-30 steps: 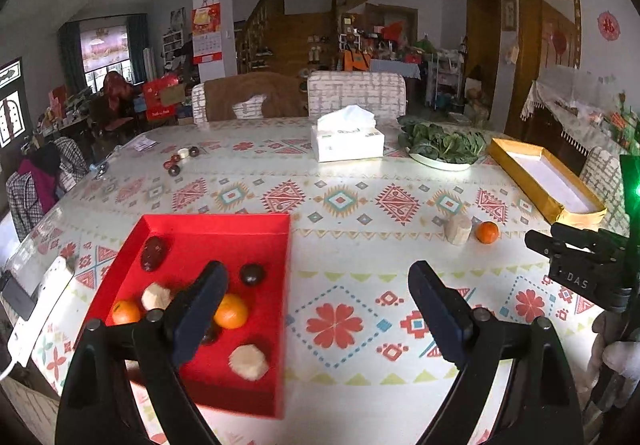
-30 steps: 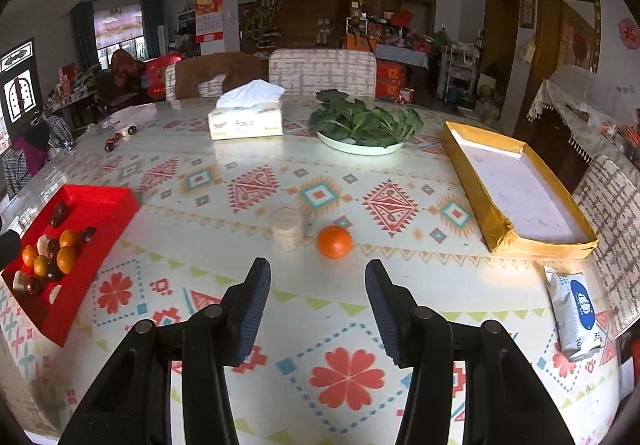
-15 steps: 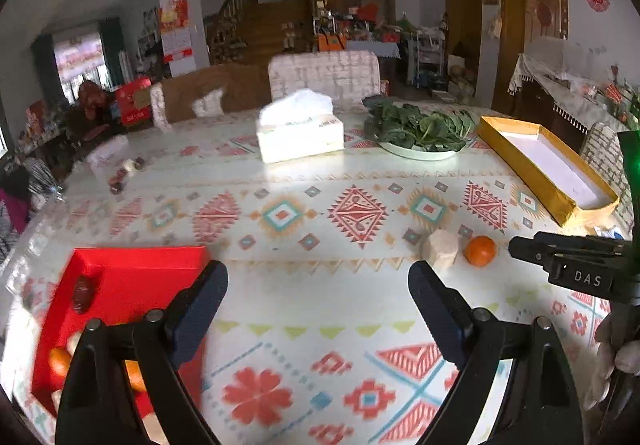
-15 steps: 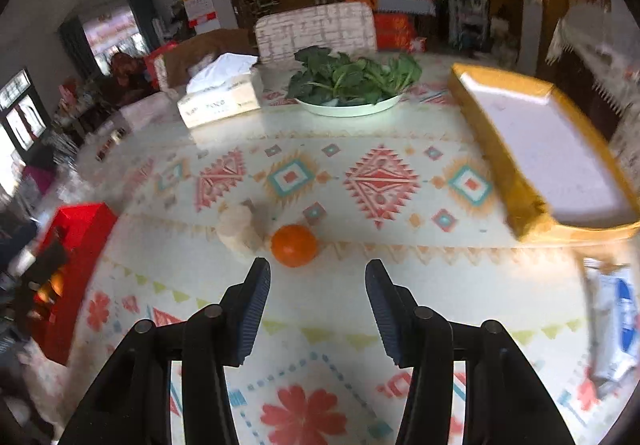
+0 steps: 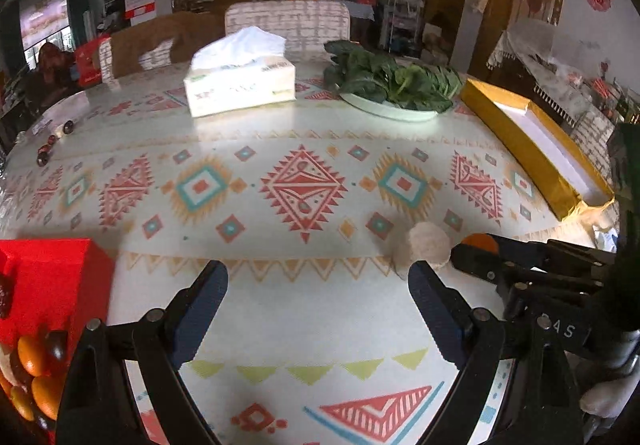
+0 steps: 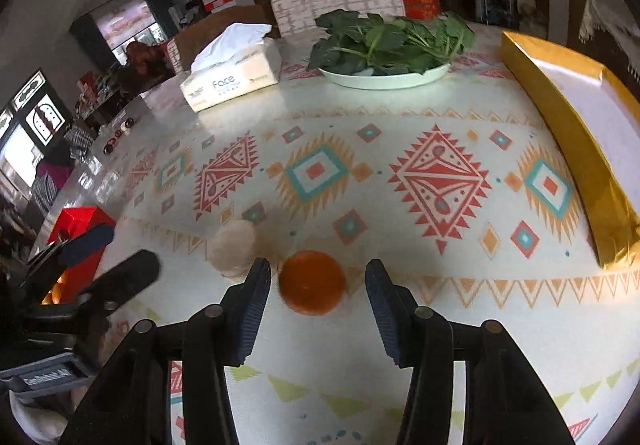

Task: Organize fruits
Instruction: 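Grasp the pale round piece with the left tool while the right tool grasps the orange, then carry the pale piece with the left tool while the right tool carries the orange to the tray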

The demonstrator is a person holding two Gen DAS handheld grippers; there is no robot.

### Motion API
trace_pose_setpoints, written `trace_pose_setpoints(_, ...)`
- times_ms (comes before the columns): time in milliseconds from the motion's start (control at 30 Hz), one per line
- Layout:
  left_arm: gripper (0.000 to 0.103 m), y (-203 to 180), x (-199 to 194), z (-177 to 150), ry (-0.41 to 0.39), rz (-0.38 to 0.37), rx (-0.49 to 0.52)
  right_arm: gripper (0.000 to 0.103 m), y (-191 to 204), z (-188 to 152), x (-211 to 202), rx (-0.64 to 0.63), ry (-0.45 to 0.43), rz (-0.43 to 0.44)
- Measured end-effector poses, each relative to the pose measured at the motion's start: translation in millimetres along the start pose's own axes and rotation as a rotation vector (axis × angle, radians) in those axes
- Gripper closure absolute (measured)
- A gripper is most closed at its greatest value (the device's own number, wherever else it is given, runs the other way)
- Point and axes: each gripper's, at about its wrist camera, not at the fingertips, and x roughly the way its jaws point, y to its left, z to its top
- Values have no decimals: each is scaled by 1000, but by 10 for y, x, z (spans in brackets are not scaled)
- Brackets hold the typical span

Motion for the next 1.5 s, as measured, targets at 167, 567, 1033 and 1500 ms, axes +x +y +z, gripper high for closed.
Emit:
trace_pose_setpoints(167, 12, -111, 133, -4, 13, -35, 15, 67, -127, 1, -100, 50, -32, 17)
trace_pose_setpoints(567, 16, -707, 322, 105, 33, -109, 189, 67, -533, -17, -195, 196, -52, 34)
trace_pose_setpoints(1033, 67, -291, -108, -34, 4, -62, 88, 67, -448, -31, -159, 156, -50, 23)
trace_pose_setpoints(1500, 67, 1488, -1475, -628, -166, 114, -243, 67, 775, 15, -387, -27, -59, 215)
